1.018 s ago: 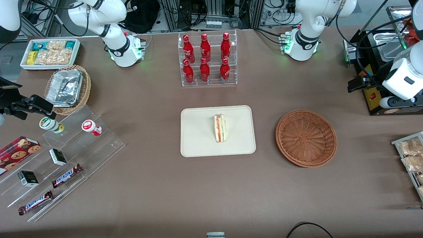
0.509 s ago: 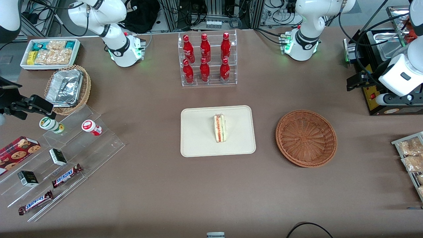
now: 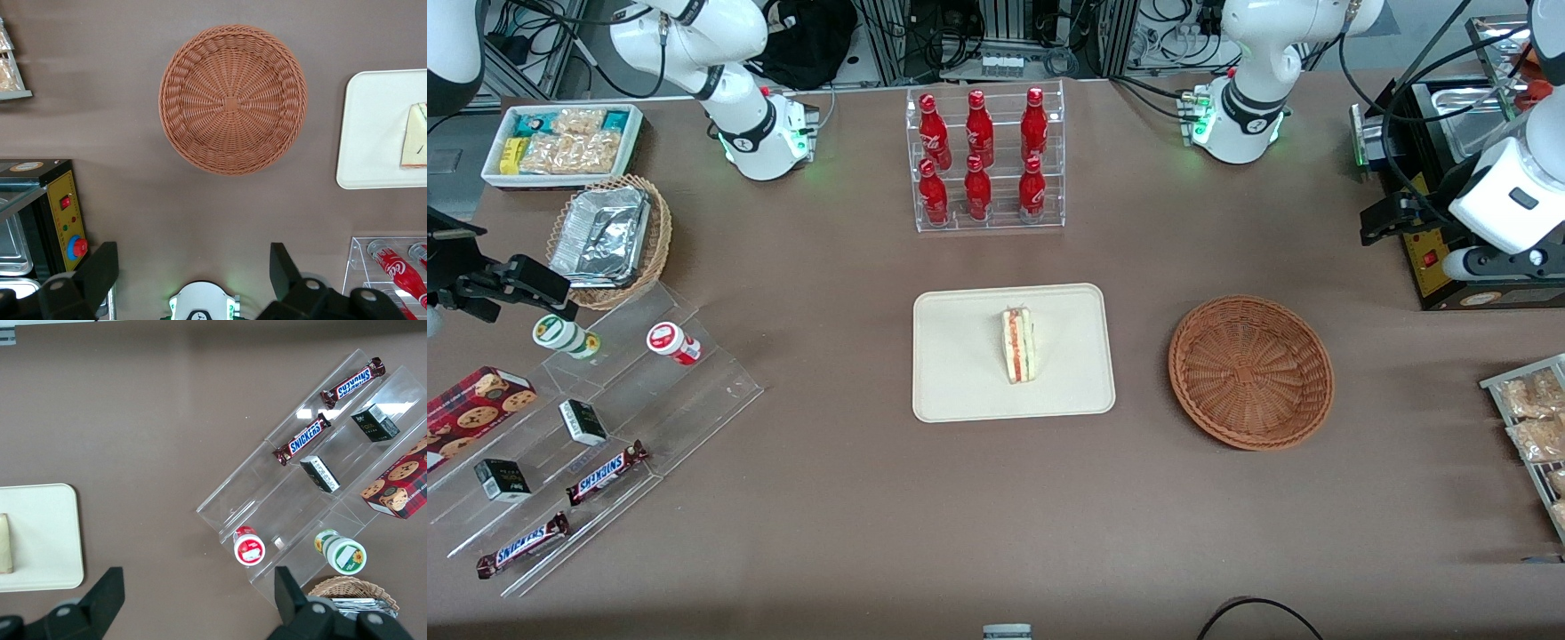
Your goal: Place sandwich from basket to tray
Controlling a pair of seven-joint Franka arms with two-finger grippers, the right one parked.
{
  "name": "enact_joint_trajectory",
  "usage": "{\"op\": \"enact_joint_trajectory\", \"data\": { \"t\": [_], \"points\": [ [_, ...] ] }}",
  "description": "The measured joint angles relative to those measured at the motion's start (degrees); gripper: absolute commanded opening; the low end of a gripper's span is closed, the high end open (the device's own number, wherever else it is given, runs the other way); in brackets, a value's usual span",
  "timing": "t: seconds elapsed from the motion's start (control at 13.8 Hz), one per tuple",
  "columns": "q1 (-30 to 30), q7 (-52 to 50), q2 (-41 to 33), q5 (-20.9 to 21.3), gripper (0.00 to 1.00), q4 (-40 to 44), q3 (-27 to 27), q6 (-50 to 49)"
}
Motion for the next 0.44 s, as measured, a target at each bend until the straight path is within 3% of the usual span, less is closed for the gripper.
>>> {"op": "enact_joint_trajectory", "data": {
  "t": [0.44],
  "points": [
    [0.05,0.00,-2.43,0.30,1.00,0.00,0.03,-0.10]
  ]
}}
